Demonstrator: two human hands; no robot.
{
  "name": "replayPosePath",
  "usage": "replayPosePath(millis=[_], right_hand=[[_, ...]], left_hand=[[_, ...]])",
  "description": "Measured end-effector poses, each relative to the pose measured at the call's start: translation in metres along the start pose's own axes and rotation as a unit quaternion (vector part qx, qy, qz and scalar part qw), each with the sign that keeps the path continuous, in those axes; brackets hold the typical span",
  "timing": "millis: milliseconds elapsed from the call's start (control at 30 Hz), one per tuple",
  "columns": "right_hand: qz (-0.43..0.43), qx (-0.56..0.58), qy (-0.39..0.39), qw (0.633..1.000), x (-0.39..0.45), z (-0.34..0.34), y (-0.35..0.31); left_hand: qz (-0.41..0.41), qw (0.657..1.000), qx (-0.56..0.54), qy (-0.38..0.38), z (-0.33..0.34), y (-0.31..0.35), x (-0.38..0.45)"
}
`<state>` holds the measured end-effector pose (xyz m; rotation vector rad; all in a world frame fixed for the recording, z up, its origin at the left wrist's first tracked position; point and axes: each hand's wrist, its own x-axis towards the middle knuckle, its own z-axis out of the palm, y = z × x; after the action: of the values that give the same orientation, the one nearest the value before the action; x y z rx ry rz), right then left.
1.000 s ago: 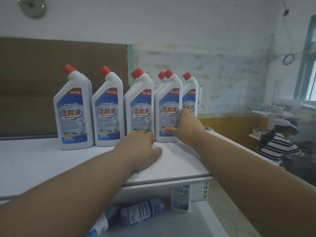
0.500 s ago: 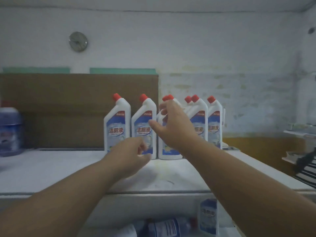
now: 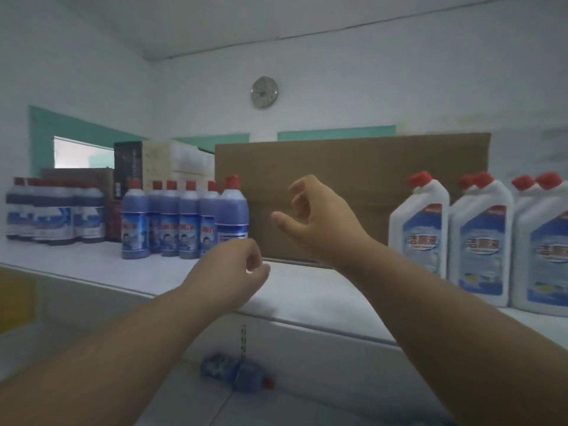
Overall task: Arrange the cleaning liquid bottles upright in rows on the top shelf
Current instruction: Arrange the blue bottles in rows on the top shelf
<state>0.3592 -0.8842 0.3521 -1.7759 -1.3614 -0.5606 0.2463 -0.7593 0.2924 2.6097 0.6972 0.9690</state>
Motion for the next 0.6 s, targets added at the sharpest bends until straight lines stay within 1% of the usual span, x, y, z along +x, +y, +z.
replayPosePath(millis=[100,200,267,300,367,400,467,500,533,600], right_hand=[[0.034,-0.007,-0.012,0.999,0.022,0.048,-0.017],[0.108,0.024,-0.003,0.994,0.042,0.087,-0.027],[0.155,0.025,-0.007,0.988,0.054,0.105,-0.032],[0.169,-0.002,-0.008,0.986,0.061,0.112,-0.034],[0.181,-0.050,-0.004,0.982,0.074,0.123,-0.034],[0.183,-0.046,-0.002,0.982,0.080,0.127,-0.033],[0.184,0.006,-0.017,0.983,0.087,0.131,-0.030],[0.190,0.057,-0.034,0.980,0.091,0.129,-0.026],[0.197,0.131,-0.060,0.970,0.093,0.124,-0.022],[0.213,0.295,-0.109,0.925,0.096,0.117,-0.010]], left_hand=[[0.013,0.999,-0.006,0.037,-0.017,-0.049,0.009],[-0.004,0.998,-0.035,0.057,-0.025,-0.089,0.024],[-0.028,0.999,-0.040,0.016,-0.026,-0.109,0.037],[-0.032,0.999,-0.029,-0.017,-0.025,-0.117,0.043],[-0.033,0.996,-0.016,-0.078,-0.021,-0.128,0.051],[-0.033,0.995,-0.019,-0.096,-0.019,-0.131,0.055],[-0.030,0.991,-0.044,-0.121,-0.015,-0.136,0.060],[-0.029,0.988,-0.070,-0.132,-0.014,-0.138,0.063],[-0.026,0.984,-0.105,-0.141,-0.013,-0.139,0.066],[-0.023,0.969,-0.174,-0.171,-0.010,-0.141,0.070]])
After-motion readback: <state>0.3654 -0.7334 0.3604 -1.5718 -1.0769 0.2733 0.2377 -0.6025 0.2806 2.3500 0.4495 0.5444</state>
